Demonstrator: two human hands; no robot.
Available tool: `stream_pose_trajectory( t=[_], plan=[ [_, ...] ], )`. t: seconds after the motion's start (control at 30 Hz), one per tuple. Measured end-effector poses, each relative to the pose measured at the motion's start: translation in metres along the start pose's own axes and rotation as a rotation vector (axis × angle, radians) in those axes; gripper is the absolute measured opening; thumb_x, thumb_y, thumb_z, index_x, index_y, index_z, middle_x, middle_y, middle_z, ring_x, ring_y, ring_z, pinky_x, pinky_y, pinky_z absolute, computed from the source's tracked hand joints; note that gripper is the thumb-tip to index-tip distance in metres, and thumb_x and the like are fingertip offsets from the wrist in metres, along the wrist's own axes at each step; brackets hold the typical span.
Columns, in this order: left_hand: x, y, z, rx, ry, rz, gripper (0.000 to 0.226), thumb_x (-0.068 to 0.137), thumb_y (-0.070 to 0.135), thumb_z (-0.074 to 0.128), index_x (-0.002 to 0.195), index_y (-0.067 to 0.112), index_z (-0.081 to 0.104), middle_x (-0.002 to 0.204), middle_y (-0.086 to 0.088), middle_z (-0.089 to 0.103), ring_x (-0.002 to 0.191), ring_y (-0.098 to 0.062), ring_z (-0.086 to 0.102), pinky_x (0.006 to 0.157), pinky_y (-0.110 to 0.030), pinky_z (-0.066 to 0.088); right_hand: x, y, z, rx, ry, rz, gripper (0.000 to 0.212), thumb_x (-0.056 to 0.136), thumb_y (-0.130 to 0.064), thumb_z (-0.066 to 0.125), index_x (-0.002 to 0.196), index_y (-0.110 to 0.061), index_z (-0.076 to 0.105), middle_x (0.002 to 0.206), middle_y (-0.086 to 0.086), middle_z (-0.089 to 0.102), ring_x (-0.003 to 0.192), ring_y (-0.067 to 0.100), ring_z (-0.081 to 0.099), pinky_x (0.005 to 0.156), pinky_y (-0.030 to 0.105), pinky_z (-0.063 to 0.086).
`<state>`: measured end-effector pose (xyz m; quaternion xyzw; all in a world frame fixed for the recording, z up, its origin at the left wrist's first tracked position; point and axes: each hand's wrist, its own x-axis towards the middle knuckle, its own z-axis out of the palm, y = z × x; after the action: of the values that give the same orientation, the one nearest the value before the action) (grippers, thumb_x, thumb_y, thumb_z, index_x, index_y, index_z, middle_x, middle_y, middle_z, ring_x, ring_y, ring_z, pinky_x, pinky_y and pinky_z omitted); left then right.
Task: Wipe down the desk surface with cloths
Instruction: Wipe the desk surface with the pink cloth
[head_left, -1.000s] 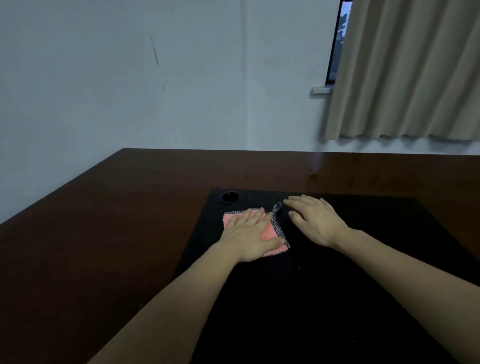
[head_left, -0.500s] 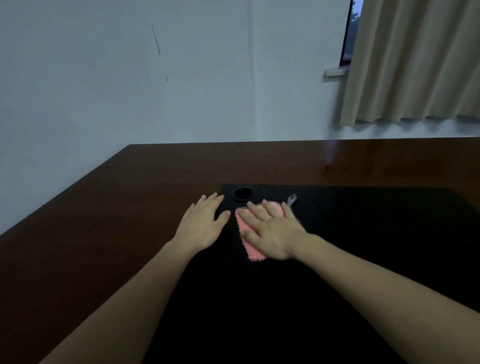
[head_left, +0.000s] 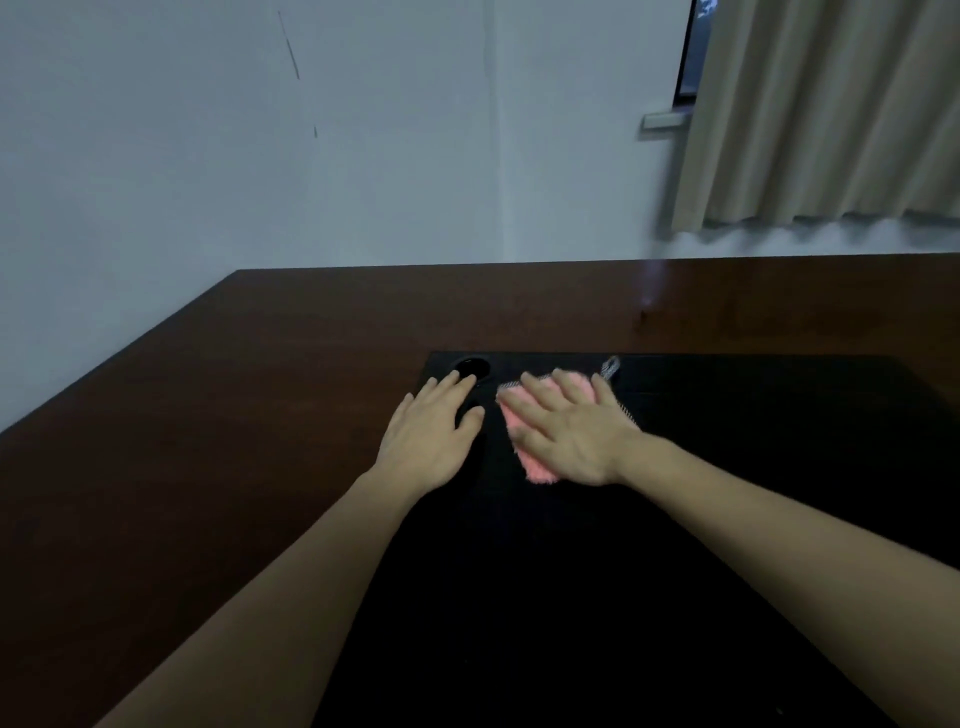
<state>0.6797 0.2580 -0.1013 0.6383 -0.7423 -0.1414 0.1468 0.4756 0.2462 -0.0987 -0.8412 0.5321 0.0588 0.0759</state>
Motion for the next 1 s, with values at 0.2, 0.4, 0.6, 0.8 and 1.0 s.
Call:
stream_pose_trajectory(
  t=[0.2, 0.4, 0.6, 0.8, 1.0],
  plan=[
    [0.011, 0.021, 0.002, 0.008, 0.022, 0.039, 0.054, 0.108, 0.039, 0.037, 0.16, 0.03, 0.026, 0.168, 0.007, 0.018, 0.156, -0.016, 0.01, 0.125, -0.041, 0.005, -0.09, -0.008, 0.01, -0.007, -0.06, -0.141, 0.059, 0.102, -0.064, 0.008, 0.156, -0.051, -0.014, 0.167, -0.012, -0.021, 0.154, 0.022, -0.022, 0.122, 0.058, -0.013],
    [0.019, 0.026, 0.021, 0.071, -0.029, 0.02, 0.056, 0.108, 0.044, 0.033, 0.161, 0.031, 0.022, 0.169, 0.007, 0.012, 0.156, -0.017, 0.005, 0.126, -0.041, 0.004, -0.064, 0.015, 0.005, -0.011, -0.035, -0.081, 0.059, 0.104, -0.063, 0.015, 0.157, -0.052, -0.008, 0.168, -0.014, -0.016, 0.155, 0.019, -0.016, 0.123, 0.054, -0.012],
    [0.022, 0.023, 0.026, 0.129, -0.032, 0.02, 0.056, 0.108, 0.049, 0.028, 0.161, 0.034, 0.021, 0.169, 0.009, 0.007, 0.156, -0.016, 0.002, 0.126, -0.041, 0.003, 0.02, 0.065, -0.007, 0.001, 0.034, 0.119, 0.06, 0.103, -0.064, 0.012, 0.159, -0.049, -0.004, 0.17, -0.01, -0.008, 0.157, 0.024, -0.006, 0.123, 0.059, -0.005],
    [0.02, 0.024, 0.025, 0.147, -0.032, 0.007, 0.056, 0.107, 0.05, 0.027, 0.161, 0.035, 0.02, 0.169, 0.009, 0.007, 0.156, -0.015, 0.002, 0.126, -0.04, 0.003, 0.029, 0.063, -0.009, 0.014, 0.022, 0.152, 0.059, 0.105, -0.06, 0.013, 0.16, -0.046, -0.004, 0.171, -0.008, -0.009, 0.157, 0.026, -0.009, 0.122, 0.061, -0.006],
    [0.02, 0.025, 0.024, 0.16, -0.023, 0.005, 0.056, 0.107, 0.049, 0.028, 0.16, 0.034, 0.023, 0.169, 0.008, 0.01, 0.156, -0.016, 0.005, 0.126, -0.041, 0.005, -0.071, 0.036, 0.008, -0.021, -0.034, -0.065, 0.058, 0.104, -0.063, 0.008, 0.156, -0.051, -0.013, 0.167, -0.013, -0.019, 0.155, 0.021, -0.017, 0.123, 0.057, -0.011]
  ],
)
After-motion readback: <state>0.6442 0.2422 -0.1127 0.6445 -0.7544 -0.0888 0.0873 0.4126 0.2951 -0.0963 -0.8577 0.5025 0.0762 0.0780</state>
